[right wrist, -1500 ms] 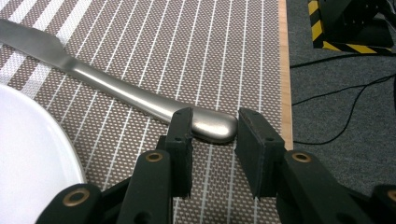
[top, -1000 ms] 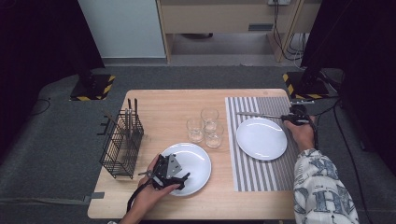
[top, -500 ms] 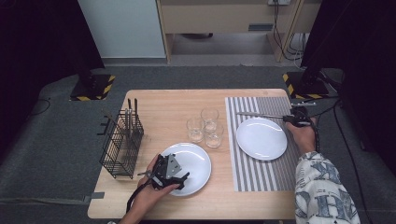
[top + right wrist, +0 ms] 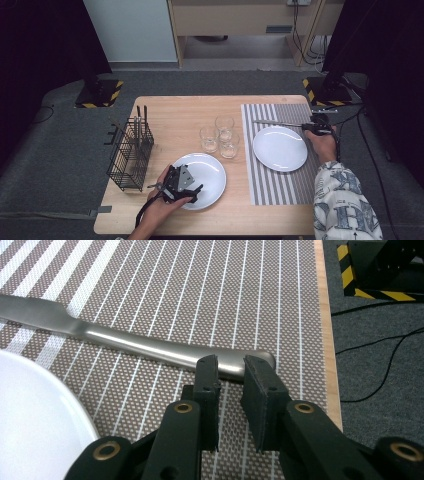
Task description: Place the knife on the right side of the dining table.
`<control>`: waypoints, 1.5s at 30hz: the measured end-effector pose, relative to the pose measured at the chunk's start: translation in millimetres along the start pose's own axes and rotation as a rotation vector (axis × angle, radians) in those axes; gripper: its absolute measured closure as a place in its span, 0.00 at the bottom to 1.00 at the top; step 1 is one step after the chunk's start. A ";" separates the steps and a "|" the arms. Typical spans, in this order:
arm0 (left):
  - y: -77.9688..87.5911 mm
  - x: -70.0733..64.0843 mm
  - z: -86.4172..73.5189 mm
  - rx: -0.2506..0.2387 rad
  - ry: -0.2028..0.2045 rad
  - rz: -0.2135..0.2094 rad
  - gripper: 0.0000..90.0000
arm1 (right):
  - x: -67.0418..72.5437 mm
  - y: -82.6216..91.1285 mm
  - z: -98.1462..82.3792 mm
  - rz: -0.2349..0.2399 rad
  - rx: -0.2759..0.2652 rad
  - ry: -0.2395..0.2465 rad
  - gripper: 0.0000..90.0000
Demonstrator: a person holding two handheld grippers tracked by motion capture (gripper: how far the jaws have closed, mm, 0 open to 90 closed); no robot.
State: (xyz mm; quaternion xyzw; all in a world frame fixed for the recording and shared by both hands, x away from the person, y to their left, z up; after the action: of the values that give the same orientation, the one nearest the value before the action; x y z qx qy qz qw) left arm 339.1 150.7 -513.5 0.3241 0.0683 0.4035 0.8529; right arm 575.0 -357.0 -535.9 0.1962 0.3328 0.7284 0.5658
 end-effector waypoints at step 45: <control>4.1 5.8 -0.5 -0.009 0.021 -0.008 0.15 | 26.2 39.0 -1.0 0.029 -0.138 -0.068 0.52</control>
State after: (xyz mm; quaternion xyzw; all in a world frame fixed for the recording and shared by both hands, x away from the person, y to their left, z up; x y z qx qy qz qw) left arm 340.1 157.1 -510.5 0.3158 0.0766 0.4036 0.8553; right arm 539.9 -337.7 -511.5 0.1861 0.2595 0.7508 0.5783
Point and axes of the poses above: each handheld gripper's, and its own axes: y roughly backward along the jaws, z roughly out of its top, x roughly to its left, the point moved 1 cm from there along -y, roughly forward along the jaws, and after that the axes turned 10 degrees about y, right-handed, at the moved point
